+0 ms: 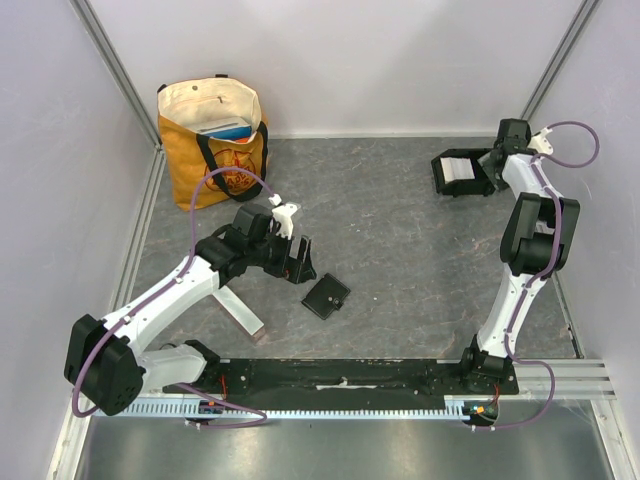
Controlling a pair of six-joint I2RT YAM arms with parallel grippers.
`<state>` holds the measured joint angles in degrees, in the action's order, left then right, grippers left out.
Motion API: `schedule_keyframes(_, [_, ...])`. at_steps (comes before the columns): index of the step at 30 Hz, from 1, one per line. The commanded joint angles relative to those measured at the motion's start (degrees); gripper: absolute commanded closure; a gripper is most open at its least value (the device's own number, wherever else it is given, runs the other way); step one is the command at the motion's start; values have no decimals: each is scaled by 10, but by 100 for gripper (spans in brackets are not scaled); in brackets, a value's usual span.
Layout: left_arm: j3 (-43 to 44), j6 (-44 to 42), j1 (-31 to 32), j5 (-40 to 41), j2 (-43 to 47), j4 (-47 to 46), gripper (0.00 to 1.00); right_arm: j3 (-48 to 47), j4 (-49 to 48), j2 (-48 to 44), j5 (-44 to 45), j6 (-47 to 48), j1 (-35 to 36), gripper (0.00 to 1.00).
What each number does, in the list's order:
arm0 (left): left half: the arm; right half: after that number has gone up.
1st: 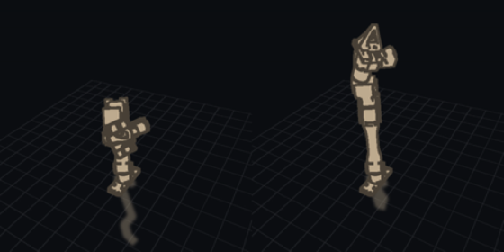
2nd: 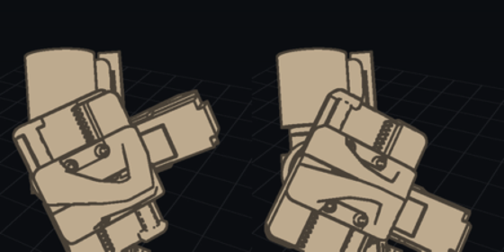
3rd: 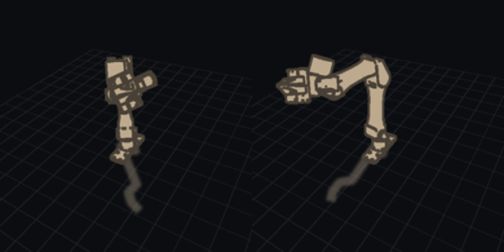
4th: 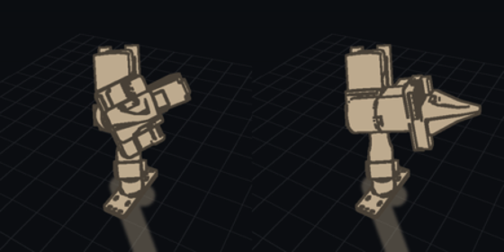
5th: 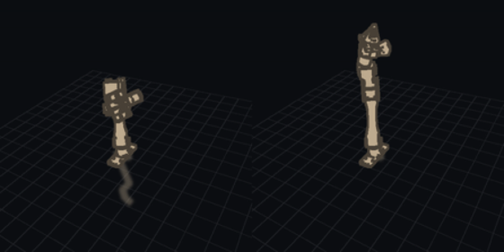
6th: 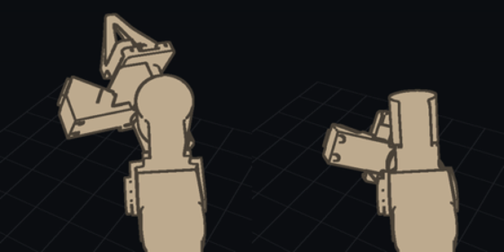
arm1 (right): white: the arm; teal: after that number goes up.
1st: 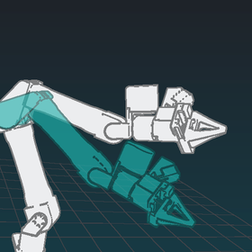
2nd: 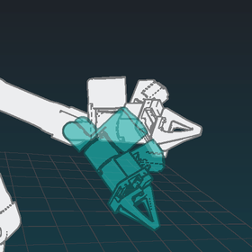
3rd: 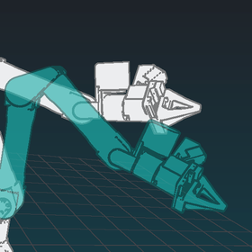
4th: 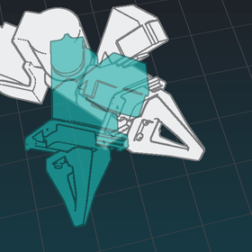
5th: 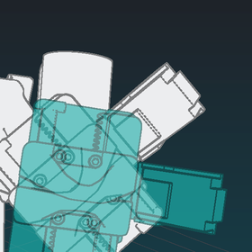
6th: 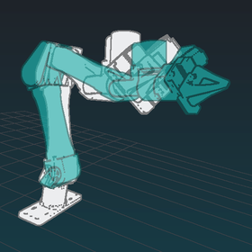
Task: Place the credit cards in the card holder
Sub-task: Move the storage box to the center of the board.
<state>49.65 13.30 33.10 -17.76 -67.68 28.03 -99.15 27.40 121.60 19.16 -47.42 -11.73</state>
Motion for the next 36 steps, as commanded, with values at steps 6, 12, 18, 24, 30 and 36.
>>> schedule_keyframes(6, [0,11,-2,4,4,-22,4,31,-39,-7,-39,-10,0,41])
schedule_keyframes(12, [1,12,-1,1,-3,-23,5,53,-47,-17,-45,-5,0,42])
schedule_keyframes(18, [3,13,-1,-5,-6,-25,5,83,-52,-40,-50,-8,2,46])
schedule_keyframes(24, [2,15,-2,-7,-8,-26,4,104,-56,-62,-46,0,6,50])
schedule_keyframes(30, [3,15,-1,-8,-11,-27,4,125,-55,-85,-50,7,14,54])
schedule_keyframes(36, [3,16,-1,-12,-13,-29,4,181,-54,-119,-54,-6,31,55])
